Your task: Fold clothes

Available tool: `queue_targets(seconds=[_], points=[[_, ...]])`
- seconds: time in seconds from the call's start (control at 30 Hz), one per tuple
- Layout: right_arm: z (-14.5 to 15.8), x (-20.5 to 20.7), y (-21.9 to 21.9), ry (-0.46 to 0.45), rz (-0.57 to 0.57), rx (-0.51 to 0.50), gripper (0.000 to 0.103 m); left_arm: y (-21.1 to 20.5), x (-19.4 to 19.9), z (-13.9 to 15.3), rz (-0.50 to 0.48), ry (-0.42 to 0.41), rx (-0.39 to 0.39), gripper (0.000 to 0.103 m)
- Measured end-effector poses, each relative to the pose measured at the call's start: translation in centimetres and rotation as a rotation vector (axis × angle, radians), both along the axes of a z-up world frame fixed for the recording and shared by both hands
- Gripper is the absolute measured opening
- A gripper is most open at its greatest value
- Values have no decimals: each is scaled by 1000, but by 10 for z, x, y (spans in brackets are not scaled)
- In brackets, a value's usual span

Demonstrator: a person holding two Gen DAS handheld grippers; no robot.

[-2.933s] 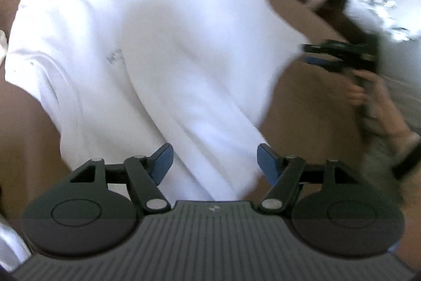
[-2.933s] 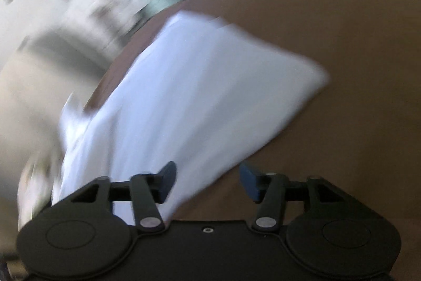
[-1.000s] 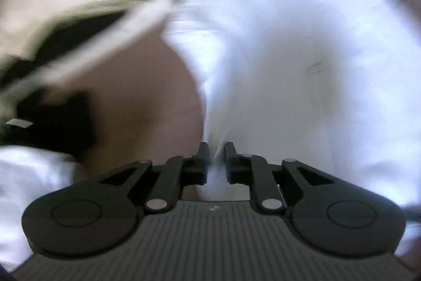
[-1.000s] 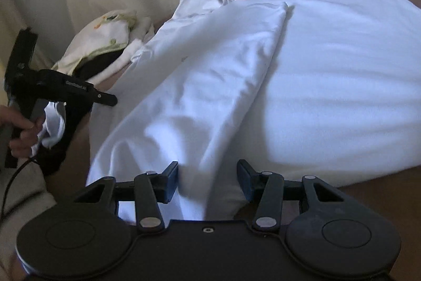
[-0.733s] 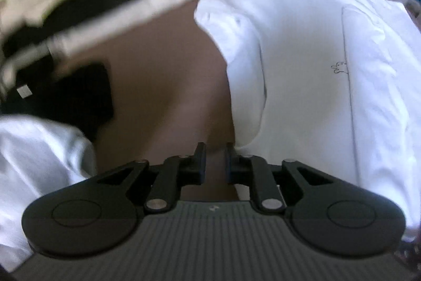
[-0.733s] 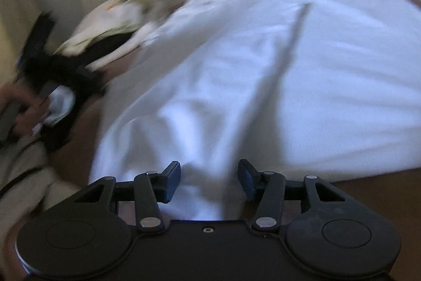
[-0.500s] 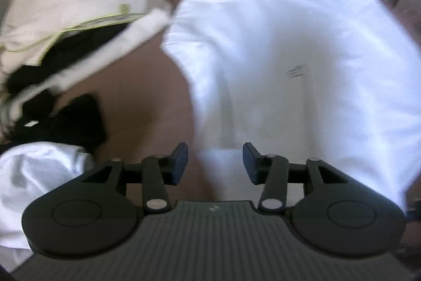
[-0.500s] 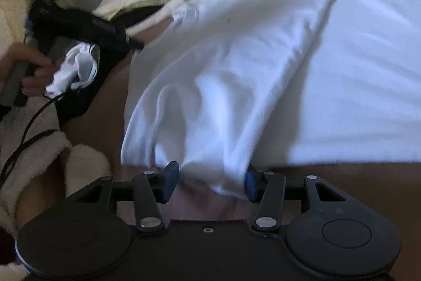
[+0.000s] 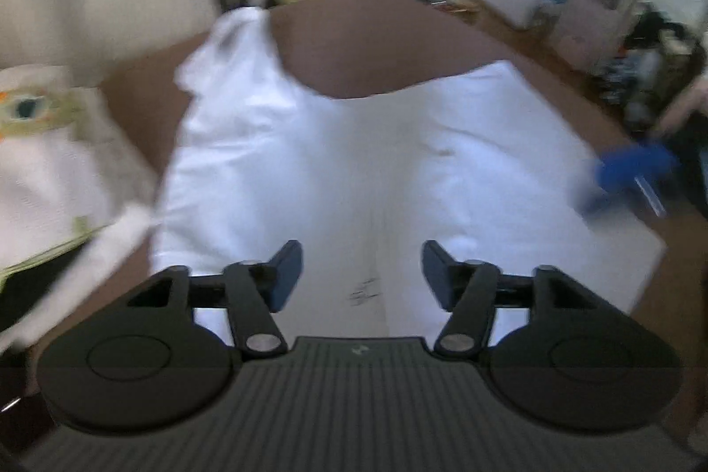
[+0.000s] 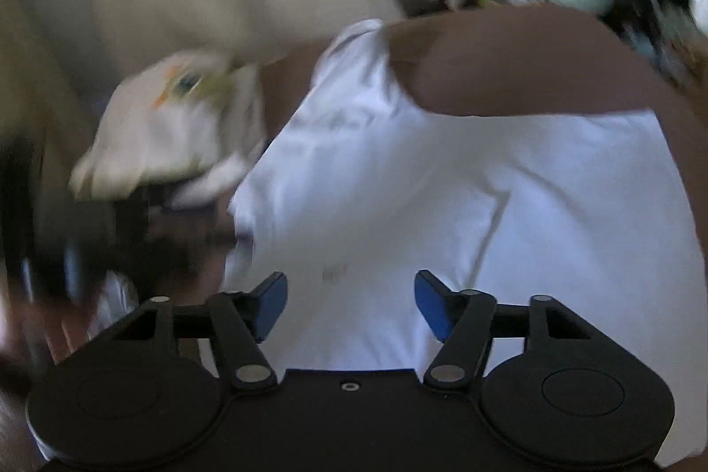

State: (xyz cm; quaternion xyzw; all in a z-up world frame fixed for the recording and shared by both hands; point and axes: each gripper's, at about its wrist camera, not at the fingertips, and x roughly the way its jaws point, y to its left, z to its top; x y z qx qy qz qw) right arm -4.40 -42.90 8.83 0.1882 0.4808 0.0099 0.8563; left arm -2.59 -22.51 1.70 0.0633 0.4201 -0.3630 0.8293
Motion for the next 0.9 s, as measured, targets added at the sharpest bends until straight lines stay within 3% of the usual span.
queue_targets(seconds=[0.07, 0.13, 0.27, 0.47, 0.57, 0.6, 0.67, 0.7, 0.73, 0.77, 0.8, 0.87, 0.9], points=[[-14, 25, -11, 11, -48, 76, 72, -5, 6, -20, -32, 15, -32, 72], [-35, 45, -21, 13, -86, 118, 72, -10, 13, -44, -47, 2, -7, 72], [-101, 58, -37, 20, -130, 84, 72, -14, 33, -85, -70, 16, 22, 69], [-178, 61, -73, 19, -194, 25, 72, -35, 69, -129, -111, 148, -95, 69], [-201, 61, -89, -14, -237, 91, 72, -50, 77, -154, -129, 201, -133, 71], [-204, 62, -91, -34, -233, 103, 67, -52, 77, -160, -131, 186, -141, 72], [-207, 66, -88, -76, -190, 92, 40, -56, 79, -171, -135, 158, -157, 73], [-207, 69, -86, -90, -167, 78, 21, -59, 79, -172, -136, 143, -158, 73], [-205, 73, -83, -98, -146, 56, 16, -64, 78, -171, -141, 129, -143, 73], [-201, 76, -81, -115, -131, 36, 14, -67, 77, -170, -152, 108, -135, 70], [-197, 79, -78, -137, -119, 25, 12, -69, 75, -170, -163, 90, -146, 52], [-188, 84, -73, -181, -98, 22, 10, -72, 75, -171, -177, 74, -138, 3], [-183, 87, -70, -205, -88, 23, 9, -72, 75, -171, -162, 70, -110, 2]])
